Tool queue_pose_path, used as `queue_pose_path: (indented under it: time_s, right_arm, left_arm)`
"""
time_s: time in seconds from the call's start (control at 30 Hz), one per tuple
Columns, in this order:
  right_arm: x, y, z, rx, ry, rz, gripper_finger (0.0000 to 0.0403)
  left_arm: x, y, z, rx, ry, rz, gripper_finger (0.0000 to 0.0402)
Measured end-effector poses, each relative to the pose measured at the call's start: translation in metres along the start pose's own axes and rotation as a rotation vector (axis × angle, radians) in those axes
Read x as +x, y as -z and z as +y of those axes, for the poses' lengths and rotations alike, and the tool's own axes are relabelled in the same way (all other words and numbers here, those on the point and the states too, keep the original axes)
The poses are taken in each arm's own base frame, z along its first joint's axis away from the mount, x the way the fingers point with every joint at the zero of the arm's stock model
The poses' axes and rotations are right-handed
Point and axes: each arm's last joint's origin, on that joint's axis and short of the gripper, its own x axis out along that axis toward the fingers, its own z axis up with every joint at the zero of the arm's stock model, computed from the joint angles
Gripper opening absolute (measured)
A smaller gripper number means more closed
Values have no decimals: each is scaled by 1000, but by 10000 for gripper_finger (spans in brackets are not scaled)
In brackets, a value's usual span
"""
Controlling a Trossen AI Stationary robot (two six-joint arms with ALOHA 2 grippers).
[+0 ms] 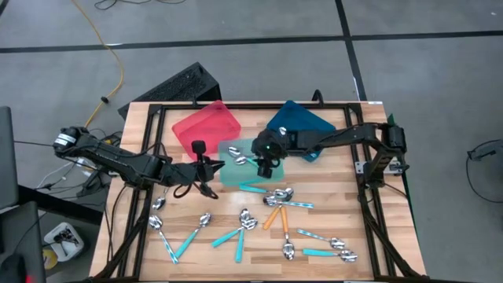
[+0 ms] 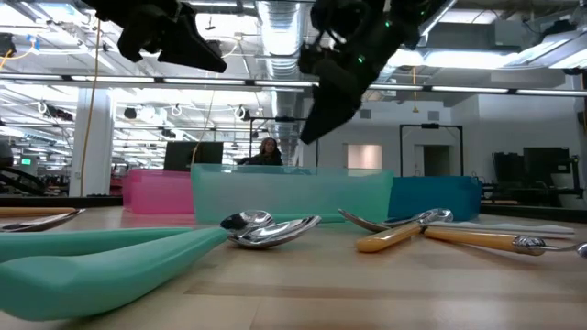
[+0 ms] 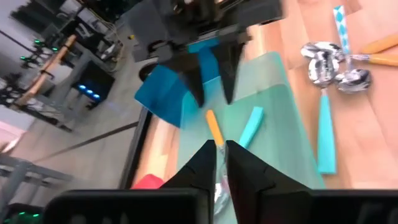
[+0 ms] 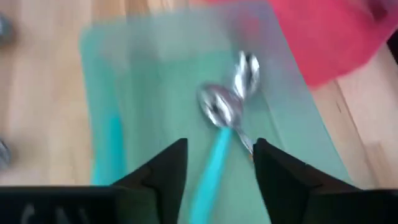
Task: Sort silverware by color (type)
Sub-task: Put the orange spoon into the red bin
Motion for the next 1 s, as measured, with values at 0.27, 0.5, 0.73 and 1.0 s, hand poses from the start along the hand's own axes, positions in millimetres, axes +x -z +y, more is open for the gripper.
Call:
queue_pose_path:
  time_s: [0.27,0.5,0.73,1.0]
  right_arm:
    - [4,10,-28,-142,27,93,213]
    - [28,18,-42,-164,1,142,209]
    - [54,14,-42,-205,-26,222,209]
    - [72,4,-41,-245,-44,263,208]
  left_arm:
    - [0,0,-1,-50,45,-6,78]
    - [0,3,-2,-52,55,19,94]
    - [0,5,-3,-60,59,41,94]
    - [0,9,-4,-60,83,66,94]
